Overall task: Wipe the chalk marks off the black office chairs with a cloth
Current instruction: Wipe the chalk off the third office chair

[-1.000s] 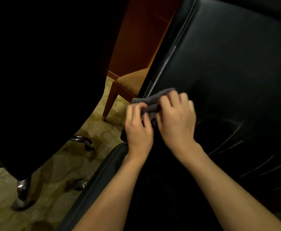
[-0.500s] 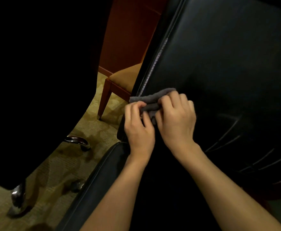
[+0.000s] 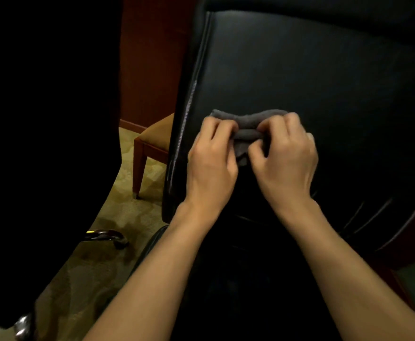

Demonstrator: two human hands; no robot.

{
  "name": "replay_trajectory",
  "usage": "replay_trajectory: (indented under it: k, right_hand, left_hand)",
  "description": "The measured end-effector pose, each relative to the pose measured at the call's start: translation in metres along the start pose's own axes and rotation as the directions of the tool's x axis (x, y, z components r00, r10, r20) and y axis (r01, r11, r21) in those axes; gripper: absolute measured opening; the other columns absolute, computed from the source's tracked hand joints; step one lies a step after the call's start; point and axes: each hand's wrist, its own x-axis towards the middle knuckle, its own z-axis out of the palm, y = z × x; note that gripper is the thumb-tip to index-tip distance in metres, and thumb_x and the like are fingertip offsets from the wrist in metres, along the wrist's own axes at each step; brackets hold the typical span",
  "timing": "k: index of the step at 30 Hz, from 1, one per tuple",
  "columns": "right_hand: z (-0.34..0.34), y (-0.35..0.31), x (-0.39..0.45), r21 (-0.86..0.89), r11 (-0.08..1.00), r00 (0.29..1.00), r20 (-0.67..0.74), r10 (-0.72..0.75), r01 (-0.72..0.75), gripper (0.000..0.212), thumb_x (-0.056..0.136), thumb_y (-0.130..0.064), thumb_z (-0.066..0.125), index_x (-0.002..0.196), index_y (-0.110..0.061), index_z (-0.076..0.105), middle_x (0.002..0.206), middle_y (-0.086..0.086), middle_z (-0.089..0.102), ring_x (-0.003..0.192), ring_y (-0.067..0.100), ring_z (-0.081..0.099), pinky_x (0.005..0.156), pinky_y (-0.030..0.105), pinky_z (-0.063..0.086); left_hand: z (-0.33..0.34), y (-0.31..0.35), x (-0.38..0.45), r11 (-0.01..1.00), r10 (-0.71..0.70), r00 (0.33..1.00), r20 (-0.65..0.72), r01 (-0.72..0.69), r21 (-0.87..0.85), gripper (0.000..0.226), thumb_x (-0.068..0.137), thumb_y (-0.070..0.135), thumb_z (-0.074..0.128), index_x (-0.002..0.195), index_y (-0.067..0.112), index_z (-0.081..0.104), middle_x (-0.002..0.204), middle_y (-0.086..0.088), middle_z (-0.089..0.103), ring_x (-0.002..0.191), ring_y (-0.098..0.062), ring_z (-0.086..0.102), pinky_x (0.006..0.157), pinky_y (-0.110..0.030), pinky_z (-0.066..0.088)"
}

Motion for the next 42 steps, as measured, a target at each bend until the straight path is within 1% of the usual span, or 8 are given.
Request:
replay_trajectory:
  k: [4,9,17,21,28,32,36,42]
  right_hand:
    - [0.035,0.009,-0.041,-0.053,0.999,0.990,0.144,0.007,0.001,0.022,0.073,-0.022,0.050,0.084,-0.007,0.061,0.085,0.015,0.060,0.071,0.035,0.059,0.060,0.038,0.046]
    - [0.032,0.000,-0.090,0.019,0.996,0.953,0.290,-0.087,0.086,0.022,0.073,-0.021,0.049,0.083,-0.006,0.062,0.080,0.012,0.059,0.066,0.032,0.060,0.056,0.035,0.048]
    - [-0.017,0.009,0.028,-0.013,0.999,0.998,-0.027,0.048,-0.049,0.020,0.074,-0.013,0.061,0.091,-0.004,0.060,0.095,0.020,0.058,0.076,0.039,0.059,0.059,0.041,0.046]
    - [0.020,0.019,-0.014,-0.092,0.994,0.998,0.042,0.056,-0.052,0.025,0.068,-0.009,0.071,0.089,-0.002,0.060,0.089,0.021,0.059,0.074,0.040,0.060,0.057,0.041,0.050]
    - [0.049,-0.003,-0.154,-0.046,0.999,0.945,0.328,0.020,-0.005,0.035,0.058,-0.008,0.087,0.083,-0.007,0.063,0.078,0.011,0.056,0.065,0.029,0.059,0.055,0.033,0.049]
    - [0.017,0.001,-0.095,0.042,0.998,0.992,0.126,0.031,-0.037,0.018,0.074,-0.016,0.054,0.086,-0.005,0.061,0.086,0.017,0.059,0.072,0.036,0.059,0.057,0.039,0.050]
    - [0.005,0.013,-0.034,-0.011,0.997,0.997,-0.015,0.075,-0.075,0.015,0.074,-0.011,0.061,0.087,-0.003,0.061,0.093,0.020,0.061,0.078,0.037,0.060,0.058,0.041,0.048]
    - [0.040,0.004,-0.104,-0.028,0.989,0.965,0.216,0.150,-0.147,0.019,0.073,-0.005,0.072,0.088,-0.003,0.059,0.089,0.019,0.058,0.068,0.037,0.062,0.045,0.036,0.047]
  left_hand:
    - [0.018,-0.022,-0.026,0.983,-0.036,0.970,0.242,-0.008,0.181,0.034,0.082,0.013,0.056,0.115,0.008,0.061,0.119,-0.012,0.056,0.096,-0.033,0.059,0.076,-0.050,0.054]
    - [-0.002,-0.043,-0.076,0.977,-0.092,0.914,0.394,0.006,0.215,0.037,0.079,0.006,0.060,0.116,0.011,0.059,0.114,-0.008,0.055,0.094,-0.029,0.059,0.072,-0.049,0.056]
    - [-0.002,0.023,0.040,0.990,0.094,0.984,0.150,-0.108,0.085,0.040,0.084,0.024,0.036,0.104,0.002,0.063,0.108,-0.019,0.056,0.088,-0.038,0.059,0.073,-0.048,0.050]
    - [0.014,-0.005,0.015,0.979,0.086,0.940,0.331,-0.141,0.145,0.048,0.084,0.031,0.034,0.116,0.011,0.063,0.118,-0.012,0.056,0.093,-0.033,0.062,0.074,-0.047,0.054]
    - [0.000,-0.067,-0.117,0.973,-0.069,0.825,0.561,-0.070,0.222,0.043,0.081,-0.004,0.063,0.120,0.011,0.062,0.116,-0.007,0.054,0.092,-0.030,0.062,0.072,-0.049,0.057]
    - [0.000,-0.039,-0.070,0.990,0.076,0.936,0.343,-0.113,0.089,0.032,0.085,0.003,0.053,0.114,0.003,0.066,0.111,-0.014,0.058,0.094,-0.024,0.061,0.084,-0.034,0.055]
    - [0.010,-0.015,-0.011,0.987,0.134,0.972,0.194,-0.149,0.063,0.023,0.089,0.002,0.055,0.108,0.001,0.067,0.107,-0.014,0.059,0.086,-0.003,0.048,0.078,-0.003,0.037]
    - [0.016,-0.058,-0.073,0.973,0.129,0.922,0.366,-0.190,0.134,0.028,0.092,0.008,0.051,0.115,0.000,0.065,0.109,-0.016,0.060,0.089,-0.030,0.064,0.074,-0.042,0.057]
